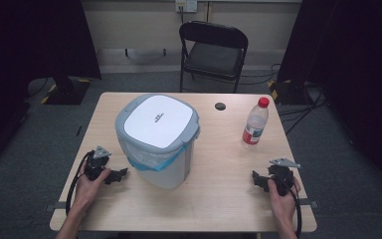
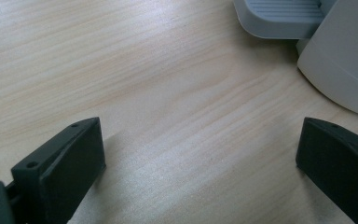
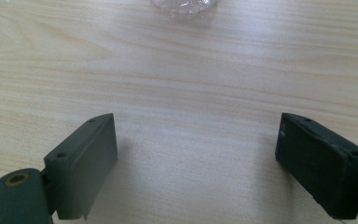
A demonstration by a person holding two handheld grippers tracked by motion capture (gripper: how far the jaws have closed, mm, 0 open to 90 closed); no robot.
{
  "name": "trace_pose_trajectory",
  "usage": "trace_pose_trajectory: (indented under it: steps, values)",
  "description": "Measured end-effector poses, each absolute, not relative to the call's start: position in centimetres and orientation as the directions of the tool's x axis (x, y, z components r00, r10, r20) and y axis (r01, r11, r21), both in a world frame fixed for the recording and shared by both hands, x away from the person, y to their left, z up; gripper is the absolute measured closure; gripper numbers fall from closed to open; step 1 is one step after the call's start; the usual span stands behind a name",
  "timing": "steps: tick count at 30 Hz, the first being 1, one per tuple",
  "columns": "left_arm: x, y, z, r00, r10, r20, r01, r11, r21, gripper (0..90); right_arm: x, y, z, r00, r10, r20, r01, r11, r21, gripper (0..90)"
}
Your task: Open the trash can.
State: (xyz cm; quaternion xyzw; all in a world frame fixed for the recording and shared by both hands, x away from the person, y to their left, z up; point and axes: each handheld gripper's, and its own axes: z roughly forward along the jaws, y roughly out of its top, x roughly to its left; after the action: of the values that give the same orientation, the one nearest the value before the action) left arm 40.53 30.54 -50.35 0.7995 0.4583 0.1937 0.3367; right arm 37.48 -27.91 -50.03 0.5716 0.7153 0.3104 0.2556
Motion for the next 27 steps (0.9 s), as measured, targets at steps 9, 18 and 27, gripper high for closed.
trace_pose_trajectory:
  steps: [9,18,27]
  values:
    - [40.3,31.1,-50.0,0.485,0.874,-0.004,0.604,-0.332,0.725,13.5,36.8,-26.2,-49.8,-0.24,0.97,0.036,0.662,0.137,0.737,13.7]
    - [40.4,30.4,-49.0,0.502,0.863,-0.045,0.616,-0.321,0.72,22.8,36.7,-22.1,-48.1,-0.395,0.916,0.065,0.625,0.215,0.751,13.8]
    - [41.6,30.0,-46.7,0.503,0.856,-0.12,0.571,-0.225,0.789,21.3,38.7,-17.0,-45.8,-0.487,0.869,0.088,0.561,0.234,0.794,15.7]
